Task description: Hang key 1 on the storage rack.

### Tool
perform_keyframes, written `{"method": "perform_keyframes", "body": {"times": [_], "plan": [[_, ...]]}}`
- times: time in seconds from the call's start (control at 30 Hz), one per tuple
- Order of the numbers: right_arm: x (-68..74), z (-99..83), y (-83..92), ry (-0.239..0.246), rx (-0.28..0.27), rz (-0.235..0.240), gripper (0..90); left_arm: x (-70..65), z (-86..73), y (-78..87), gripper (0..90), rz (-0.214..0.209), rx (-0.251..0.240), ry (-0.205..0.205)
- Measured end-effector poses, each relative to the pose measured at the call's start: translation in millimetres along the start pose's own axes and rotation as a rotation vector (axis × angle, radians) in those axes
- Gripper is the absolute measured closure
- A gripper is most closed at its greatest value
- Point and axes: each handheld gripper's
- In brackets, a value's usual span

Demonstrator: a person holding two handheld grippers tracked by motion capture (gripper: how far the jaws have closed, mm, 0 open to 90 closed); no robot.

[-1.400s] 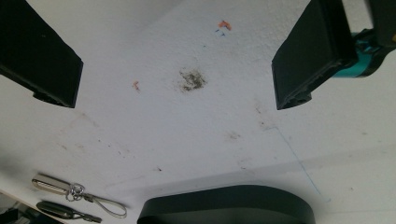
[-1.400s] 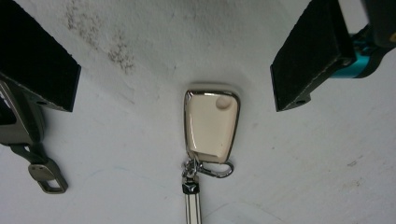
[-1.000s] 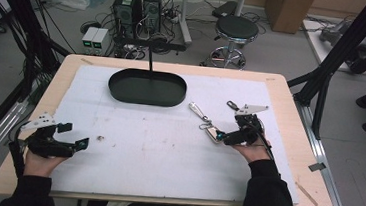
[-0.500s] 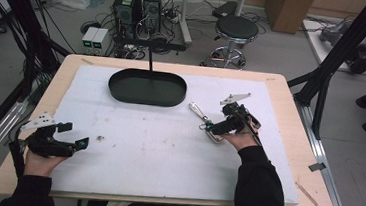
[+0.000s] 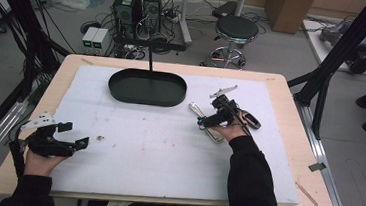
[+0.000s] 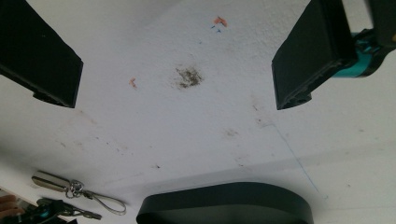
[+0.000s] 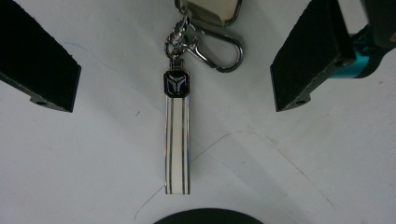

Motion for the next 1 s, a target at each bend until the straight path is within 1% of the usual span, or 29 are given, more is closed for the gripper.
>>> {"method": "perform_keyframes", "body": {"times": [0.03, 0.07, 0.1, 0.17, 0.2, 0.23, 0.27, 0.3, 0.33, 0.37, 0.4, 0.43, 0.53, 0.57, 0.6, 0.63, 0.67, 0.7, 0.73, 0.77, 0.8, 0.83, 0.87, 0.9, 1.0], "plan": [[-0.2, 1.1, -8.8, 0.002, 0.027, 0.006, 1.0, 0.1, 0.0, -0.1, 2.3, -0.001, 0.000, 0.000], [-0.2, 1.1, -8.8, 0.002, 0.027, 0.006, 1.0, 0.1, 0.0, -0.1, 2.3, -0.002, 0.000, 0.000], [0.4, 3.6, -16.6, 0.009, 0.049, 0.032, 5.8, -0.3, 0.0, -0.1, 2.3, -0.001, -0.004, -0.003], [1.1, 4.6, -18.9, 0.008, 0.052, 0.037, 5.8, -0.7, 0.3, 0.2, 2.3, -0.001, -0.009, -0.004], [0.8, 5.7, -22.4, 0.009, 0.050, 0.042, 5.8, -0.4, 0.6, 0.3, 2.3, -0.002, -0.010, -0.007], [-1.2, 7.6, -29.3, 0.012, 0.067, 0.053, 5.9, 0.1, 0.6, 0.5, 2.3, -0.002, -0.015, -0.002], [-3.0, 7.9, -33.4, 0.017, 0.077, 0.051, 5.9, 0.1, 0.6, 0.5, 2.3, -0.002, -0.015, -0.002], [-3.9, 8.1, -36.7, 0.001, 0.097, 0.045, 5.9, 0.7, 0.7, 0.5, 2.3, -0.002, -0.016, -0.003], [-3.9, 8.1, -36.7, 0.001, 0.097, 0.045, 5.9, 0.7, 0.7, 0.5, 2.3, -0.002, -0.016, -0.003], [-6.1, 8.7, -41.7, -0.006, 0.118, 0.045, 7.3, 0.7, 0.6, 0.4, 2.3, 0.000, -0.017, -0.004], [-6.1, 8.7, -41.7, -0.006, 0.118, 0.045, 7.3, 0.8, 0.6, 0.3, 2.3, 0.002, -0.018, -0.006], [-4.0, 10.7, -42.1, 0.009, 0.103, 0.046, 19.9, 1.2, 0.4, -0.1, 2.3, 0.000, -0.016, -0.007], [-1.8, 11.3, -43.8, 0.015, 0.096, 0.044, 20.7, 1.5, 0.1, -1.1, 2.3, 0.000, -0.013, -0.010], [-3.0, 10.7, -46.0, 0.021, 0.104, 0.024, 28.8, 1.4, 0.1, -1.4, 2.3, -0.004, -0.012, -0.010], [-3.0, 10.7, -46.0, 0.021, 0.104, 0.024, 28.8, 1.4, 0.1, -1.4, 2.3, -0.004, -0.012, -0.010], [-5.2, 10.8, -45.8, -0.005, 0.103, -0.012, 32.6, 1.1, 0.2, -1.5, 2.3, -0.005, -0.014, -0.010], [-5.2, 10.8, -45.8, -0.005, 0.103, -0.012, 32.6, 1.0, 0.6, -1.1, 2.3, -0.005, -0.014, -0.016], [-6.8, 11.0, -45.6, -0.045, 0.092, 0.013, 43.5, 0.8, 1.3, -0.8, 2.3, -0.009, -0.024, -0.015], [-6.8, 11.0, -45.6, -0.045, 0.092, 0.013, 43.5, 0.8, 1.3, -0.8, 2.3, -0.009, -0.024, -0.015], [-3.7, 11.5, -46.9, -0.019, 0.098, 0.004, 50.5, 1.1, 1.4, -0.8, 2.3, -0.009, -0.026, -0.016], [-3.7, 11.5, -46.9, -0.019, 0.098, 0.004, 50.5, 1.5, 1.4, -1.1, 2.3, -0.009, -0.029, -0.011], [-2.6, 12.5, -46.0, -0.031, 0.094, 0.005, 67.0, 2.0, 1.3, -1.5, 2.3, -0.009, -0.027, -0.011], [-2.6, 12.5, -46.0, -0.031, 0.094, 0.005, 67.0, 2.0, 1.3, -1.5, 2.3, -0.009, -0.027, -0.011], [-4.6, 12.3, -45.5, -0.047, 0.092, 0.011, 74.0, 1.7, 1.4, -1.8, 2.3, -0.010, -0.026, -0.013], [-6.8, 12.2, -44.7, -0.059, 0.095, 0.023, 74.5, 0.7, 1.7, -2.2, 2.3, -0.011, -0.026, -0.015]]}}
Point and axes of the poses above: each handheld gripper's, and its own axes: y roughly backward along the jaws, z roughly out of its top, x roughly to its left, and after that the axes turned 13 degrees about -x, right-handed
